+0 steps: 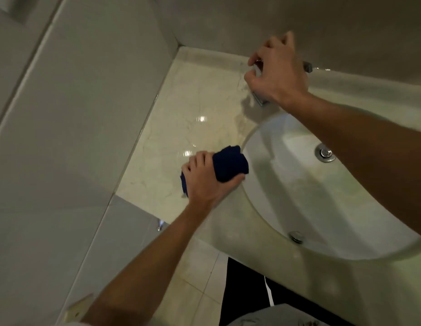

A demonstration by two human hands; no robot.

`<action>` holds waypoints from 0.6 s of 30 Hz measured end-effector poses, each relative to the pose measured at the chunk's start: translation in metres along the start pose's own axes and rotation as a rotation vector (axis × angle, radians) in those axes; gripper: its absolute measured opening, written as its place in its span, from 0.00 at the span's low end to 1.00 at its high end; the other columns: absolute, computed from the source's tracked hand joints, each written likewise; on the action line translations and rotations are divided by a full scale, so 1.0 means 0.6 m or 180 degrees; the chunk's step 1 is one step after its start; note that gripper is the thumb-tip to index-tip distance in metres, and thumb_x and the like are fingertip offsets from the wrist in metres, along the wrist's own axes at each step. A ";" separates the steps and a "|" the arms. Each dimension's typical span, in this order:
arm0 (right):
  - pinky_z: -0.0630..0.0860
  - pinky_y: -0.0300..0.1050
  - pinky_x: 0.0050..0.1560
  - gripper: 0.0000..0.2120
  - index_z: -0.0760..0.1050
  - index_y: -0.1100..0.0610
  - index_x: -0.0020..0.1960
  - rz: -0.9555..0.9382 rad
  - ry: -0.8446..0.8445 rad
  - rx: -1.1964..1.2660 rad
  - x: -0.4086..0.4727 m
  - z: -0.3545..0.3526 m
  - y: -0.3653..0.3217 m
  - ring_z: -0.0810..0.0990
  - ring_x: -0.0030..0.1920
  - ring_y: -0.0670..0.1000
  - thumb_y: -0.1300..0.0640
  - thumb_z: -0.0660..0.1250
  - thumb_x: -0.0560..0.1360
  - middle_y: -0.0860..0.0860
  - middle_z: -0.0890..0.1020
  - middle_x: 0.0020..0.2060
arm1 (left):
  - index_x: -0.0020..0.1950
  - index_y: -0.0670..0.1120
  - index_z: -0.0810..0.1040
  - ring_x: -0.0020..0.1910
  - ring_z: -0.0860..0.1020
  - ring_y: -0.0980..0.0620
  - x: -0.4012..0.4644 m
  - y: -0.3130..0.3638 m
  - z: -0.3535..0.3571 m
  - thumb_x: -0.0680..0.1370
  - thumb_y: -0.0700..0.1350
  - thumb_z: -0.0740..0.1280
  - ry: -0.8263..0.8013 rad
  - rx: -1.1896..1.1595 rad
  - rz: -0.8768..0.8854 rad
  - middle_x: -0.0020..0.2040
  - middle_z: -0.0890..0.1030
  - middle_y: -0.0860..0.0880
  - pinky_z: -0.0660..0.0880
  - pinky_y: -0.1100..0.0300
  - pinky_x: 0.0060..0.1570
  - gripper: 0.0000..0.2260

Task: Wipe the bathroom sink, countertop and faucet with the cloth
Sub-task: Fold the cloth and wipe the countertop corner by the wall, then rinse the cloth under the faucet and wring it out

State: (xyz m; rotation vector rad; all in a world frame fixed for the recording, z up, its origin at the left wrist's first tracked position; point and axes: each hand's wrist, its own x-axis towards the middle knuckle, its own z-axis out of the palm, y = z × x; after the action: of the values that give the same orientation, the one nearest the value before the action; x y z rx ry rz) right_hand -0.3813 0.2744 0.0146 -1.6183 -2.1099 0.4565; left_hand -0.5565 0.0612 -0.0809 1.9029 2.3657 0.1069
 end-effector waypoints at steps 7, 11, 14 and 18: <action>0.74 0.52 0.64 0.19 0.82 0.53 0.57 0.0026 -0.0078 -0.0003 -0.006 -0.005 -0.003 0.68 0.68 0.58 0.47 0.61 0.73 0.52 0.79 0.57 | 0.57 0.47 0.78 0.53 0.75 0.45 -0.225 0.139 0.037 0.68 0.74 0.66 -0.0089 -0.0124 -0.0319 0.55 0.78 0.49 0.71 0.47 0.54 0.33; 0.71 0.48 0.65 0.19 0.82 0.53 0.58 -0.0007 -0.0109 -0.0067 -0.009 -0.009 -0.004 0.68 0.69 0.58 0.47 0.61 0.73 0.52 0.79 0.59 | 0.52 0.49 0.79 0.50 0.76 0.47 -0.272 0.201 0.047 0.68 0.66 0.70 0.0003 -0.0539 -0.0099 0.51 0.79 0.52 0.69 0.50 0.52 0.23; 0.70 0.48 0.65 0.19 0.82 0.53 0.58 -0.0042 -0.0121 -0.0080 -0.011 -0.009 -0.001 0.68 0.69 0.58 0.47 0.61 0.74 0.52 0.78 0.59 | 0.49 0.48 0.79 0.49 0.76 0.50 -0.280 0.192 0.051 0.68 0.63 0.72 0.0289 -0.0862 -0.0071 0.48 0.80 0.53 0.67 0.53 0.53 0.21; 0.71 0.49 0.65 0.19 0.82 0.53 0.59 -0.0039 -0.0148 -0.0053 -0.015 -0.010 0.000 0.68 0.69 0.58 0.48 0.61 0.74 0.53 0.78 0.58 | 0.47 0.47 0.80 0.46 0.77 0.49 -0.282 0.165 0.056 0.67 0.63 0.73 0.0413 -0.0764 0.0227 0.45 0.81 0.52 0.69 0.52 0.51 0.21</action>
State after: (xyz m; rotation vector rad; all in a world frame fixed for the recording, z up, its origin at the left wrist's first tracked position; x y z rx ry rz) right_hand -0.3762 0.2658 0.0184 -1.6177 -2.1620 0.4783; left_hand -0.4206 -0.0830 -0.0965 1.9161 2.2410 0.5102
